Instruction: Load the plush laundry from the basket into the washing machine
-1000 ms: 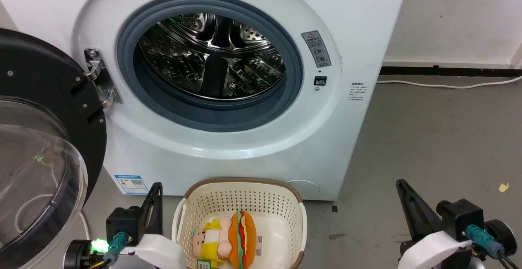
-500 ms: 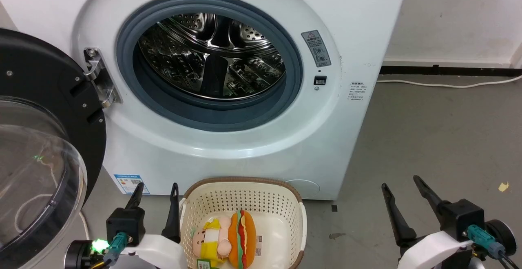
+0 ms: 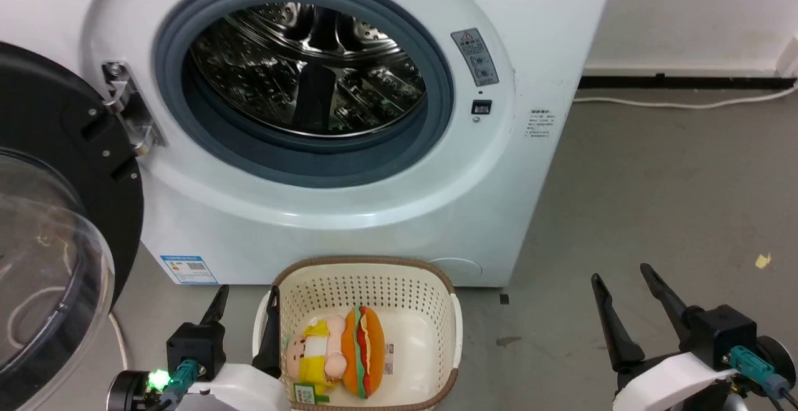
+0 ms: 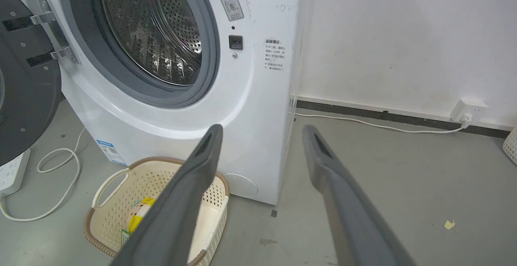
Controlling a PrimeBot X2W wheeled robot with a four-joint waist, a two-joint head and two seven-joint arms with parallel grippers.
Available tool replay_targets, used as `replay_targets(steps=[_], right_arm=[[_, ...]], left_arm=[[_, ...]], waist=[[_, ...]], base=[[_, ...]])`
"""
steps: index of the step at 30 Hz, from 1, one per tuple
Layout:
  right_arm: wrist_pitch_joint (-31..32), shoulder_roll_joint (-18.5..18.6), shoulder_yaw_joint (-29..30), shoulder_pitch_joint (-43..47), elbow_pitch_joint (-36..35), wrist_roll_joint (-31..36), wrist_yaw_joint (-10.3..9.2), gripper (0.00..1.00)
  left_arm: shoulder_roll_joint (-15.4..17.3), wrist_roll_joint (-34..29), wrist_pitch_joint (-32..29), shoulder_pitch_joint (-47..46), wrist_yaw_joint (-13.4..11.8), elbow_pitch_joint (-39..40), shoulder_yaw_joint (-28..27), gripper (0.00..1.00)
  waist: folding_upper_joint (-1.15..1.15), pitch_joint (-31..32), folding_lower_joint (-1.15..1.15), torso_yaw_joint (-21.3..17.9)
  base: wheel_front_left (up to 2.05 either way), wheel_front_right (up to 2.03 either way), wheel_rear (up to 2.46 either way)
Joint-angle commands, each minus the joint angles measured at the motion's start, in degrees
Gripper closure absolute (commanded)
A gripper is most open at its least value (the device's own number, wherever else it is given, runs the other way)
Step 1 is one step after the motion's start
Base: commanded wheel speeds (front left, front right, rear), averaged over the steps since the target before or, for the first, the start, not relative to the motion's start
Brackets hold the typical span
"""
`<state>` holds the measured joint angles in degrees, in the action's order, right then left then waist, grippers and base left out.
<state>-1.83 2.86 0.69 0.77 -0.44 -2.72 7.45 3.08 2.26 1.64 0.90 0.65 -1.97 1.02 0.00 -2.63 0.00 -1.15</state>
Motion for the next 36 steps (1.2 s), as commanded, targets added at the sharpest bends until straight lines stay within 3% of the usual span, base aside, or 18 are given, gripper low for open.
replay_targets(steps=[1, 19, 36], right_arm=[[-0.6, 0.0, 0.1, -0.1, -0.3, -0.8, 0.01, 0.0], [-2.8, 0.0, -1.4, -0.9, -1.9, -4.6, 0.01, 0.0], [-4.8, 0.0, -3.4, -1.7, -3.4, -9.8, 0.02, 0.0]], left_arm=[[0.5, 0.5, 0.4, -0.8, 0.3, -0.8, 0.1, 0.0], [4.7, 3.0, 0.1, -6.2, 1.4, -8.3, 2.2, 0.0], [9.5, 6.4, -5.0, -14.7, 2.5, -19.0, 6.8, 0.0]], waist=[[0.0, -0.9, 0.0, -0.6], [0.0, -9.1, 0.0, -5.2], [0.0, -17.8, 0.0, -10.0]], base=[[0.0, 0.0, 0.0], [0.0, 0.0, 0.0], [0.0, 0.0, 0.0]])
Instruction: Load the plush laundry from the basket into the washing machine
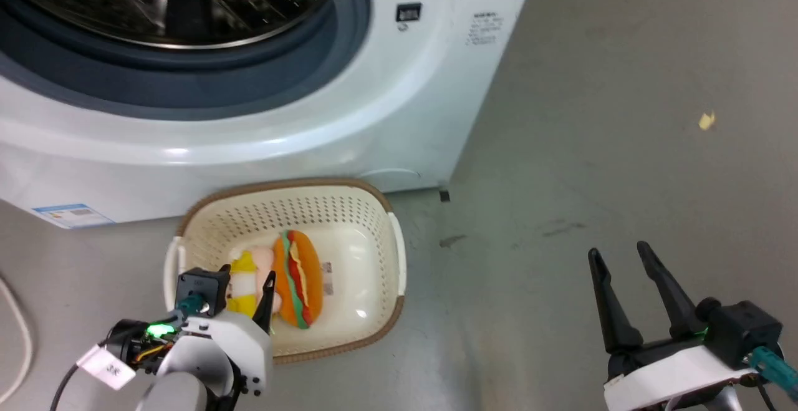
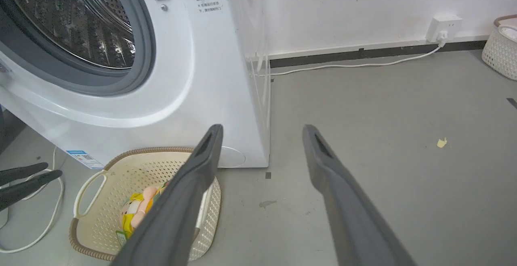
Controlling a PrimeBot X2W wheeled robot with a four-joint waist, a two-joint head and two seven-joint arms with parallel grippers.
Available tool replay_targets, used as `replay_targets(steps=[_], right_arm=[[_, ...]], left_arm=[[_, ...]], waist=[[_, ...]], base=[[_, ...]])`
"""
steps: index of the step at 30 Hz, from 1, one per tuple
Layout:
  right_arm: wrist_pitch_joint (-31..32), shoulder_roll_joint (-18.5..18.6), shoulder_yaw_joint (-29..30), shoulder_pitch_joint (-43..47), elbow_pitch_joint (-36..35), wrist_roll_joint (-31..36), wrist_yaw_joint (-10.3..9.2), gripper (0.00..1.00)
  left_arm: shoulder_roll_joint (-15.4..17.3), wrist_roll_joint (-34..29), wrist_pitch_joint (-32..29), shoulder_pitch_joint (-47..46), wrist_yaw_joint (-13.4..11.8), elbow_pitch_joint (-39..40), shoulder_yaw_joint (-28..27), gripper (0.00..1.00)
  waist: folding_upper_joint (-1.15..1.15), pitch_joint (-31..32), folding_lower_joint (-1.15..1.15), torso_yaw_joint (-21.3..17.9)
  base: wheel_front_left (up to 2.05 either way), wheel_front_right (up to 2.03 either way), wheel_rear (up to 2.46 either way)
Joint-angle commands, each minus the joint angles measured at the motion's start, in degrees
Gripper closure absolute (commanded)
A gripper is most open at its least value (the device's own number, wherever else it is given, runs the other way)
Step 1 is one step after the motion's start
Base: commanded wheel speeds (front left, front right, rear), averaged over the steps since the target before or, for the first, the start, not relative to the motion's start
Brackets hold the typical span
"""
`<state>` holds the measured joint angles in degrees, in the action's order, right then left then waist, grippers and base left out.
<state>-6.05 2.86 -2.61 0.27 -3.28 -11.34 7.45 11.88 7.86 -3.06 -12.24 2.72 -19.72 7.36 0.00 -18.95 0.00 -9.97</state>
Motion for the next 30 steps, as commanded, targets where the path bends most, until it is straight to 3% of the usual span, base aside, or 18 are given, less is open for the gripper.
replay_targets(steps=[1, 16, 30], right_arm=[[-0.7, 0.0, -0.2, -1.2, -0.6, -1.8, 0.02, 0.0], [-2.4, 0.0, -2.0, -1.4, -2.8, -6.5, 0.02, 0.0], [-4.1, 0.0, -4.7, -1.5, -5.7, -11.5, 0.02, 0.0]], left_arm=[[1.0, 1.1, -0.4, -2.0, 0.5, -1.9, 0.5, 0.0], [6.9, 4.3, -1.6, -7.1, 1.3, -9.7, 3.0, 0.0], [11.1, 7.3, -6.5, -15.0, 2.0, -15.4, 5.9, 0.0]], waist=[[0.0, -2.1, 0.0, -1.5], [0.0, -9.5, 0.0, -5.9], [0.0, -16.7, 0.0, -9.5]], base=[[0.0, 0.0, 0.0], [0.0, 0.0, 0.0], [0.0, 0.0, 0.0]])
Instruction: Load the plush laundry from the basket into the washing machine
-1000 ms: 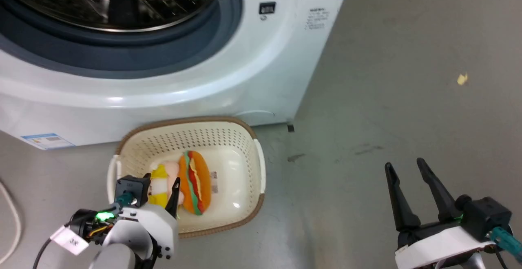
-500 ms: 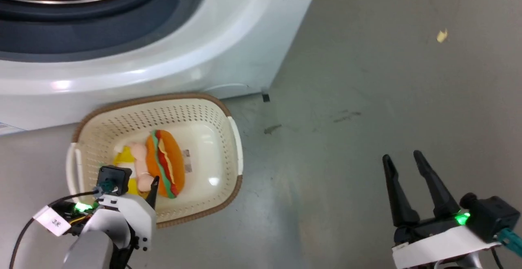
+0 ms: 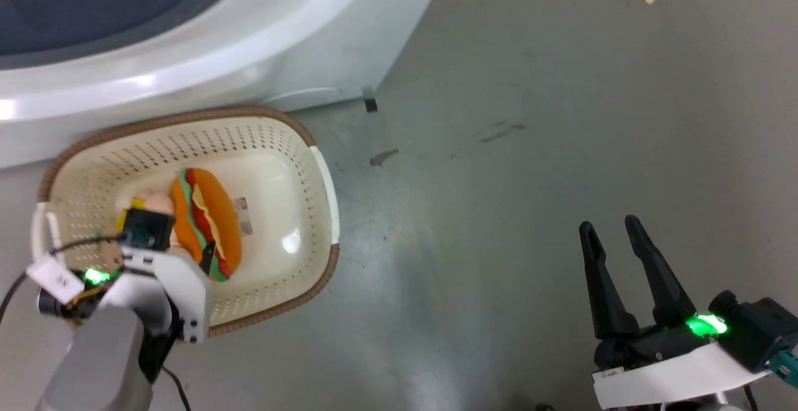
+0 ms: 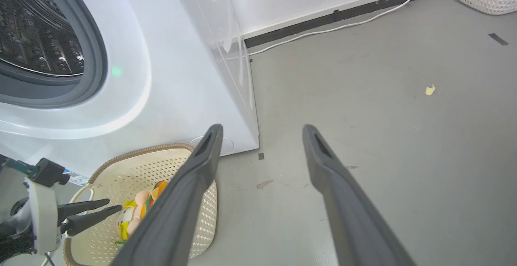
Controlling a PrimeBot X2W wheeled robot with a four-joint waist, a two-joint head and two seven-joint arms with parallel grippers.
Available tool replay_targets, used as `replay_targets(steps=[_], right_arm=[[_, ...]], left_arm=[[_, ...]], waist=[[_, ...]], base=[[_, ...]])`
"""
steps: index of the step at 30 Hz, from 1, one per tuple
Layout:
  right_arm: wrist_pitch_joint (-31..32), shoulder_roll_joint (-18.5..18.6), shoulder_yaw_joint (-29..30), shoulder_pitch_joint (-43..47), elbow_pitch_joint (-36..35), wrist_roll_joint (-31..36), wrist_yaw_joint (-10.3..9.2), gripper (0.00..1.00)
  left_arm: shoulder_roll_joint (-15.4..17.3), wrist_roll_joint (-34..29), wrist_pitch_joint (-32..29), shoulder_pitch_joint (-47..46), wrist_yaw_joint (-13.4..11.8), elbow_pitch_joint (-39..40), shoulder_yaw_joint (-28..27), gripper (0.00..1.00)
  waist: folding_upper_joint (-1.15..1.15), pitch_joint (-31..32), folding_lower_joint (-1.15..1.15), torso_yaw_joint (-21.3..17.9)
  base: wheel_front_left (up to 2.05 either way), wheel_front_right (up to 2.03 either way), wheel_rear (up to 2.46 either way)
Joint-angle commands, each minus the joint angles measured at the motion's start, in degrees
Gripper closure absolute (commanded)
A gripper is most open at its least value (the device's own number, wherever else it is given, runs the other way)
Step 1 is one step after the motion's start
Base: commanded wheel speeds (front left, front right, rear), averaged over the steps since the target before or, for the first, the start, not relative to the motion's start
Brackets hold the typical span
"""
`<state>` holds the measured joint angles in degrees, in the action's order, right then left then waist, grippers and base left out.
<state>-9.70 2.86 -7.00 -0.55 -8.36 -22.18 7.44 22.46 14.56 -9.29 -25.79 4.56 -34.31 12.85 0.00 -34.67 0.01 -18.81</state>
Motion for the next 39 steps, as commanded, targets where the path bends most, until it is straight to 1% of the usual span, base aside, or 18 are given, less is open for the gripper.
replay_targets(steps=[1, 3, 4, 7, 13, 17, 20, 25, 30, 31, 32, 39], right_arm=[[-0.5, 0.0, -0.4, -0.7, -1.0, -1.0, 0.03, 0.0], [-0.8, 0.0, -0.9, -0.7, -2.0, -1.7, 0.03, 0.0], [-1.0, 0.0, -1.2, -0.7, -2.8, -2.4, 0.04, 0.0], [-1.2, 0.0, -1.4, -0.5, -3.5, -3.0, 0.04, 0.0], [-2.0, 0.0, -1.6, -0.2, -5.2, -5.1, 0.04, 0.0], [-2.4, 0.0, -2.0, 0.0, -6.1, -6.9, 0.04, 0.0], [-2.8, 0.0, -2.1, 0.0, -6.8, -8.2, 0.04, 0.0], [-3.4, 0.0, -2.5, -0.2, -7.9, -10.1, 0.04, 0.0], [-4.0, 0.0, -2.9, -0.5, -8.5, -12.0, 0.04, 0.0], [-4.1, 0.0, -3.0, -0.6, -8.6, -12.4, 0.04, 0.0], [-4.2, 0.0, -3.2, -0.8, -8.6, -12.7, 0.04, 0.0], [-5.1, 0.0, -4.7, -2.6, -8.5, -14.4, 0.04, 0.0]], left_arm=[[0.7, 0.8, -0.9, -2.2, 0.1, -1.2, 0.7, 0.0], [1.0, 1.0, -2.1, -3.9, -0.2, -2.1, 1.2, 0.0], [1.3, 1.4, -3.9, -5.6, -1.2, -3.4, 1.4, 0.0], [1.7, 1.8, -5.5, -7.3, -1.8, -4.5, 1.7, 0.0], [3.5, 2.6, -9.2, -11.5, -2.3, -7.6, 3.2, 0.0], [4.9, 3.1, -10.2, -14.0, -2.4, -9.4, 4.1, 0.0], [5.1, 5.1, -11.2, -15.8, -3.0, -11.1, 3.5, 0.0], [6.6, 5.1, -12.1, -18.6, -3.3, -13.2, 5.3, 0.0], [7.3, 6.5, -13.3, -21.1, -3.5, -15.9, 6.2, 0.0], [7.6, 6.7, -13.4, -21.4, -3.5, -16.5, 6.4, 0.67], [7.8, 7.1, -13.6, -21.8, -3.4, -17.1, 6.5, 1.0], [9.8, 10.1, -13.3, -22.5, -3.1, -21.2, 6.7, 1.0]], waist=[[0.0, -1.5, -0.01, -0.9], [0.0, -2.6, -0.01, -1.3], [0.0, -3.7, -0.01, -1.7], [0.0, -4.8, -0.01, -2.1], [0.0, -8.1, -0.01, -3.4], [0.0, -10.2, -0.01, -4.3], [0.0, -11.9, -0.01, -4.8], [0.0, -14.6, -0.01, -5.7], [0.0, -17.1, -0.01, -6.7], [0.0, -17.6, -0.01, -6.9], [0.0, -18.0, -0.01, -7.2], [0.0, -18.7, -0.01, -9.7]], base=[[0.0, 0.0, 0.0], [0.0, 0.0, 0.0], [0.0, 0.0, 0.0], [0.0, 0.0, 0.0], [0.0, 0.0, 0.0], [0.0, 0.0, 0.0], [0.0, 0.0, 0.0], [0.0, 0.0, 0.0], [0.0, 0.0, 0.0], [0.0, 0.0, 0.0], [0.0, 0.0, 0.0], [0.0, 0.0, 0.0]])
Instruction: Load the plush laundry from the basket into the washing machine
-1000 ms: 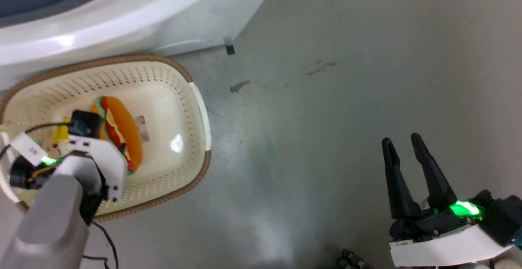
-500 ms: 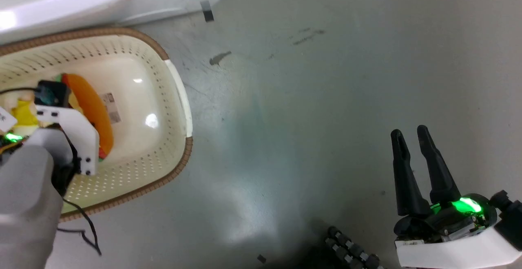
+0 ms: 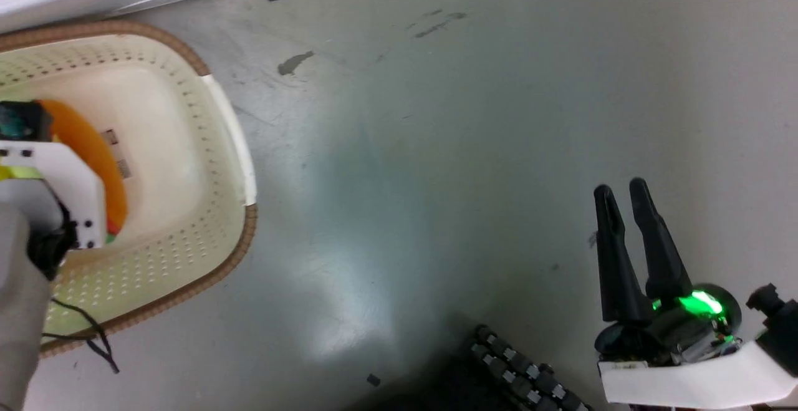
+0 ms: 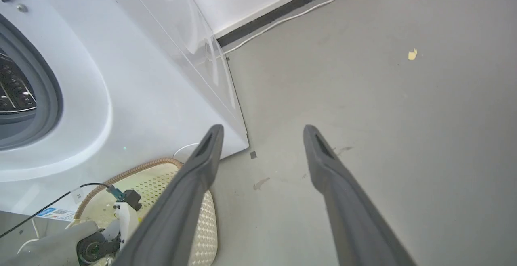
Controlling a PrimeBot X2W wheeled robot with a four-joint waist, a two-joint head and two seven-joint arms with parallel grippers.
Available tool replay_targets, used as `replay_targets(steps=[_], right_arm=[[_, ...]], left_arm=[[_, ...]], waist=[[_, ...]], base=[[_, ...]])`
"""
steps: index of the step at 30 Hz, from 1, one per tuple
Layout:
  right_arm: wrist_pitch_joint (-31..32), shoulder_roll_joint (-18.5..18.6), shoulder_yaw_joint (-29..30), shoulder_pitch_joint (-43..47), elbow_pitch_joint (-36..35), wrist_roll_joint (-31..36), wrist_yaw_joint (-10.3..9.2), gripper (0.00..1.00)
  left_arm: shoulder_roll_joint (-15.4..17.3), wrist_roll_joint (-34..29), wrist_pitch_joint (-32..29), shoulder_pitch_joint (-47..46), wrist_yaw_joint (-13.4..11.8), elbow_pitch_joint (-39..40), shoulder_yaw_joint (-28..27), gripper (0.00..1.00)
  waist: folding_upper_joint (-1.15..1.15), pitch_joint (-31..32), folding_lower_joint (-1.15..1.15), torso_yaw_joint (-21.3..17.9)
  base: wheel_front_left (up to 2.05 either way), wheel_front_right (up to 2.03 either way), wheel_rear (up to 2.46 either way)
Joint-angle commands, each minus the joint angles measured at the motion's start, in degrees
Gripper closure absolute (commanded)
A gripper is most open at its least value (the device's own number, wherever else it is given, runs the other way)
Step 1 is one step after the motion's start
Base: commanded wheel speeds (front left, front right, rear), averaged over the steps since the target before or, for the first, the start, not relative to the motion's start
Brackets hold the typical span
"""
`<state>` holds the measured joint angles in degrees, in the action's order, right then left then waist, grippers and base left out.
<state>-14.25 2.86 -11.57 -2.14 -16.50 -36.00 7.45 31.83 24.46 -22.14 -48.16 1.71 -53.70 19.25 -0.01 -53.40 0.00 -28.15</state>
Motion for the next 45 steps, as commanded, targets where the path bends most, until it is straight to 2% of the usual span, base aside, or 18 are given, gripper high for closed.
replay_targets(steps=[1, 4, 8, 12, 20, 26, 32, 33, 35, 40, 45], right_arm=[[-0.6, 0.0, -0.4, -1.3, -0.2, -1.0, 0.03, 0.0], [-0.7, 0.0, -0.8, -2.4, 0.7, -1.3, 0.03, 0.0], [-0.7, 0.0, 1.6, -2.4, 2.6, 1.4, 0.03, 0.0], [-0.7, 0.0, 3.8, -1.6, 4.5, 5.8, 0.03, 0.0], [-0.7, 0.0, 7.6, 1.7, 7.8, 12.7, 0.03, 0.0], [-0.7, 0.0, 9.5, 5.5, 9.3, 15.6, 0.03, 0.0], [-0.7, 0.0, 10.3, 8.7, 10.1, 17.4, 0.03, 0.0], [-0.7, 0.0, 11.1, 9.5, 10.4, 17.1, 0.03, 0.0], [-0.7, 0.0, 11.3, 9.7, 10.4, 17.1, 0.03, 0.0], [-0.7, 0.0, 10.7, 9.4, 9.8, 17.3, 0.03, 0.0], [-0.7, 0.0, 10.0, 8.1, 9.1, 17.6, 0.03, 0.0]], left_arm=[[0.8, 0.6, -0.2, -0.1, -0.3, -2.4, 0.3, 1.0], [1.1, 2.0, 1.1, 1.1, -0.6, -3.1, -0.4, 1.0], [-2.7, 3.5, 3.3, 3.3, 0.1, -3.3, -0.4, 1.0], [-7.0, 5.0, 7.4, 6.1, 1.7, -4.2, -0.1, 1.0], [-13.4, 7.8, 19.9, 14.2, 5.0, -3.8, 0.9, 1.0], [-15.6, 10.0, 29.5, 21.3, 5.7, 0.7, 1.8, 1.0], [-16.1, 11.3, 35.9, 28.1, 5.7, 9.0, 1.5, 1.0], [-16.1, 10.7, 36.9, 30.9, 4.9, 15.2, 0.2, 1.0], [-16.3, 9.9, 37.1, 32.7, 3.9, 20.4, -1.4, 1.0], [-17.4, 5.7, 37.1, 36.4, 1.5, 37.1, -8.8, 1.0], [-18.4, 1.8, 37.1, 35.8, 2.3, 47.8, -14.5, 1.0]], waist=[[0.01, 0.3, 0.0, -0.9], [0.01, 2.8, 0.0, -1.9], [0.01, 9.3, 0.0, 0.9], [0.01, 17.4, 0.0, 4.7], [0.01, 33.0, 0.0, 12.3], [0.01, 40.8, 0.0, 17.3], [0.01, 45.5, 0.0, 20.7], [0.01, 46.5, 0.0, 21.7], [0.01, 47.0, 0.0, 22.1], [0.01, 45.8, 0.0, 21.7], [0.01, 41.4, 0.0, 19.8]], base=[[0.0, 0.0, 0.0], [0.0, 0.0, 0.0], [0.0, 0.0, 0.0], [0.0, 0.0, 0.0], [0.0, 0.0, 0.0], [0.0, 0.0, 0.0], [0.0, 0.0, 0.0], [0.0, 0.0, 0.0], [0.0, 0.0, 0.0], [0.0, 0.0, 0.0], [0.0, 0.0, 0.0]])
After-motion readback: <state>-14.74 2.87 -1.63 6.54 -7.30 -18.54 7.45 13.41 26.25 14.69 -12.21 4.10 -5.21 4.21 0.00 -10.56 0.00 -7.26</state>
